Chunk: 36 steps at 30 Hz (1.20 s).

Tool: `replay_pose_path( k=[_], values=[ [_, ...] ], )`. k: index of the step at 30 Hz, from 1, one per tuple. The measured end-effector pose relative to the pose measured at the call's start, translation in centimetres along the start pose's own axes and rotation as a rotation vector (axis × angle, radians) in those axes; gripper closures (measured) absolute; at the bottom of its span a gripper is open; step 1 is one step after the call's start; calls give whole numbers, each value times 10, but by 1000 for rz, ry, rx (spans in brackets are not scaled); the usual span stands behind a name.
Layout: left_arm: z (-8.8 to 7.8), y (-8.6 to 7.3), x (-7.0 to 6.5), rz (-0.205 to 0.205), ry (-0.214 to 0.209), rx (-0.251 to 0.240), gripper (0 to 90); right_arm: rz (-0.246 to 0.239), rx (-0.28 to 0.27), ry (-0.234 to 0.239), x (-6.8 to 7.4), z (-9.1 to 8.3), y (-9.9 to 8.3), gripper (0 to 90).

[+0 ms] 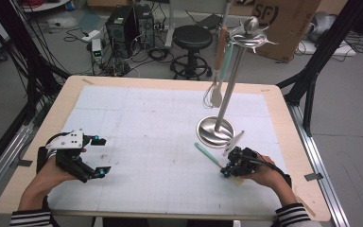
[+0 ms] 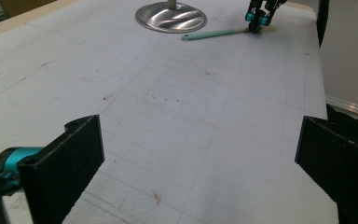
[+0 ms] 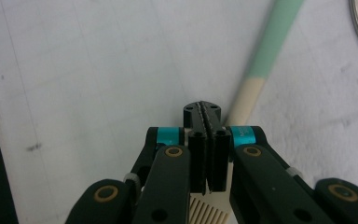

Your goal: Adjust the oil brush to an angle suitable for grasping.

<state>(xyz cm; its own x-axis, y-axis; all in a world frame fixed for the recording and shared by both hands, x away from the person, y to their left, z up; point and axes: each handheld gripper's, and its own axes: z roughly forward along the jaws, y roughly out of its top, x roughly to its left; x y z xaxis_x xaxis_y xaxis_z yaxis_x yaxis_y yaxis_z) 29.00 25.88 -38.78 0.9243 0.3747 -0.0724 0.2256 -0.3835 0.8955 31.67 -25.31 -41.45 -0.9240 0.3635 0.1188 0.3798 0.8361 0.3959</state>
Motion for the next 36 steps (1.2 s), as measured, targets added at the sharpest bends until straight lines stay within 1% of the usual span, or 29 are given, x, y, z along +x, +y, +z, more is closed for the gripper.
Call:
replay_pose_path(
  k=[1, 2, 5, 6, 8, 13, 15, 17, 20, 22, 26, 27, 29, 31, 35, 36],
  values=[
    [0, 0, 0, -2, -2, -1, 17, 10, 3, 0, 0, -1, -3, 888],
    [1, 0, 0, 3, -2, 4, 17, 9, 6, -3, -1, -3, -6, 888],
    [1, 0, 0, -1, -2, 5, 17, 27, 18, -15, -2, -7, -14, 888],
    [1, 0, 0, 0, -1, 6, 17, 25, 17, -19, -3, -8, -17, 888],
    [1, -1, 0, -5, 2, 6, 17, 41, 28, -27, -4, -12, -22, 888],
    [1, -1, 0, -6, 3, 3, 16, 56, 46, -59, -11, -19, -35, 888],
    [1, -1, 0, -3, 2, 6, 17, 72, 47, -80, -13, -21, -39, 888],
    [1, -1, 0, -3, 2, 7, 17, 84, 42, -69, -13, -23, -41, 888],
    [1, -1, 1, -2, 1, 6, 17, 79, 4, -48, -12, -27, -41, 877],
    [1, -1, 1, -6, 2, 2, 17, 78, -18, -43, -10, -31, -40, 825],
    [1, -1, 1, -4, 0, 4, 16, 86, -89, -33, -6, -44, -37, 717],
    [0, -1, 1, -6, 0, 3, 17, 73, -109, -27, -5, -47, -36, 686],
    [0, -1, 1, -4, 3, 3, 17, 76, -142, -27, -1, -52, -33, 581],
    [0, -1, 1, -4, 5, 2, 17, 67, -166, -47, 2, -58, -30, 498],
    [0, -1, 1, -6, 5, 0, 17, 90, -234, -71, 5, -66, -26, 322],
    [0, -1, 1, -5, 5, -1, 17, 91, -244, -74, 6, -68, -26, 250]
  ],
)
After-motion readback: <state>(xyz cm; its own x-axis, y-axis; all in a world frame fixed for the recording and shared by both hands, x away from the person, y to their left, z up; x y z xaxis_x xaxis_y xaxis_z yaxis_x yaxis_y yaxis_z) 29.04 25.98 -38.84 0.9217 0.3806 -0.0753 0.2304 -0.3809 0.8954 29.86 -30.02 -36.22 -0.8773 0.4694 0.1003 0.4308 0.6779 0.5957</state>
